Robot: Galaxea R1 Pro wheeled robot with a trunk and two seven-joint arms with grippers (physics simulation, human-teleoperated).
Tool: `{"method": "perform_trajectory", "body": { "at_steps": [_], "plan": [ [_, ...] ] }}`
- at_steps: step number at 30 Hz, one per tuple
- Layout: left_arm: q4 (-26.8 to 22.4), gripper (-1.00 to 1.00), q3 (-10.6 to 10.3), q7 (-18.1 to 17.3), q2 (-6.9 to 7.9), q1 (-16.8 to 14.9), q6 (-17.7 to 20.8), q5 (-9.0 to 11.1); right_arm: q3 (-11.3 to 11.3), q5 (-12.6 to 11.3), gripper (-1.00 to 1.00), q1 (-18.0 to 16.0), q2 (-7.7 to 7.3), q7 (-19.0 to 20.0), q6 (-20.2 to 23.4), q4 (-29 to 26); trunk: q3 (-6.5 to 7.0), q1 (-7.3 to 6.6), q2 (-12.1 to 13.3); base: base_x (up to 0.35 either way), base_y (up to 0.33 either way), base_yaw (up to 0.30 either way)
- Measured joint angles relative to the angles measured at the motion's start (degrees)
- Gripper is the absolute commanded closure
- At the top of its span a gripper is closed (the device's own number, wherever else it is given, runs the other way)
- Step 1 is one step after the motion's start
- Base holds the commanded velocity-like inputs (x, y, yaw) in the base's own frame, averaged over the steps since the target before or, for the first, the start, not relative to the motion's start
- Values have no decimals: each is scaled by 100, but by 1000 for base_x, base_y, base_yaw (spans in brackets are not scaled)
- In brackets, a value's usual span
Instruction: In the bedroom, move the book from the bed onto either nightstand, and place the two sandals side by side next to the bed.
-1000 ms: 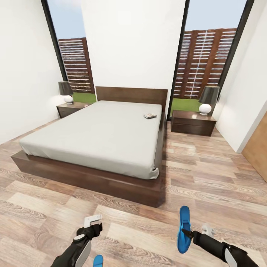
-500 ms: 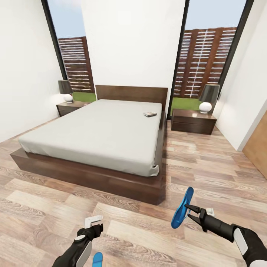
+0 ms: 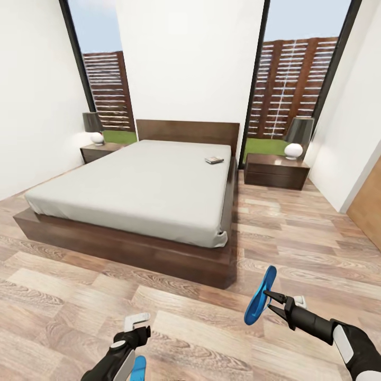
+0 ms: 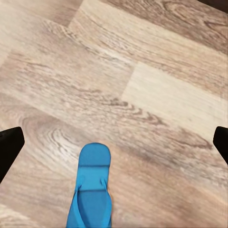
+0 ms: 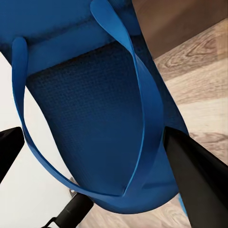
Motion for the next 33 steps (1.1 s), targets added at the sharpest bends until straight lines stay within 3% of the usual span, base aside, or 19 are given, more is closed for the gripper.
{"method": "perform_trajectory", "body": {
  "at_steps": [14,21,33],
  "plan": [
    [7,-100,9,1,20,0,22,3,-2,1,100,0,0,1,0,1,-251,308,-562,0,0,0],
    [-31,-100,32,-36,82,0,949,-4,-2,1,100,0,0,1,0,0,-377,461,-842,0,0,0],
    [-44,-100,33,-44,95,0,1073,-6,-2,1,100,0,-2,10,4,0,-592,725,-1324,0,0,0]
  ]
}}
